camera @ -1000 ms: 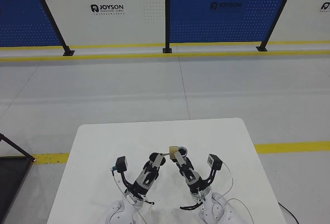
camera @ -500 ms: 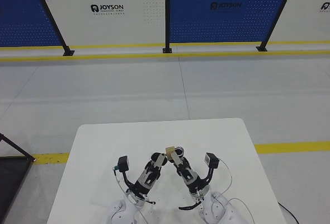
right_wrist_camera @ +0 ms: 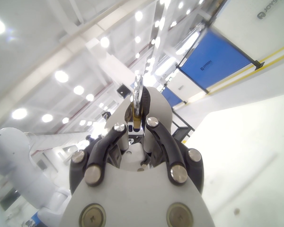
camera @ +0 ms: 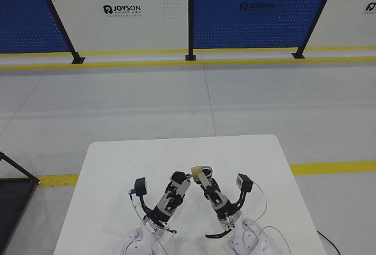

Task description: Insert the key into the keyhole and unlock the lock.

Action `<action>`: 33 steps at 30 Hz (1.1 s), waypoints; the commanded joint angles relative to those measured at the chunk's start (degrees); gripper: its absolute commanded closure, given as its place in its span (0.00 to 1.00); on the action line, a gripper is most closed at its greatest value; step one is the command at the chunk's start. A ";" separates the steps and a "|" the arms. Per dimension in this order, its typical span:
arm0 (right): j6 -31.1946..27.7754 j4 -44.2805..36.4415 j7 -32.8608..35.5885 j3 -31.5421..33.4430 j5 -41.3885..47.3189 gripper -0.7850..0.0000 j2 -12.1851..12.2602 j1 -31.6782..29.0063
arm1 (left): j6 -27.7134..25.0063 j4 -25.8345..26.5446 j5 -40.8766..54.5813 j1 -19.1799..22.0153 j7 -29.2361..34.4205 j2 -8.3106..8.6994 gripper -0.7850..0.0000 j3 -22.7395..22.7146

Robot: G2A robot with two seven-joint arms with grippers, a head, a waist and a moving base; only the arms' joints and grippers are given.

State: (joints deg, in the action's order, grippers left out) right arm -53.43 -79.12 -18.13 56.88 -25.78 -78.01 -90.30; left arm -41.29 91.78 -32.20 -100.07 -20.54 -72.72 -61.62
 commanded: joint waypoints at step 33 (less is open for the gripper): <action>1.73 -0.82 7.21 0.44 3.06 1.00 0.08 -0.22 | -1.05 -1.95 -3.19 0.93 1.30 -0.06 1.00 -1.09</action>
State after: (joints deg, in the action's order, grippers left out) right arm -51.75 -79.94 -11.04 57.32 -22.74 -77.93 -90.52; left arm -42.41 89.85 -35.22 -99.18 -19.20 -72.77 -62.66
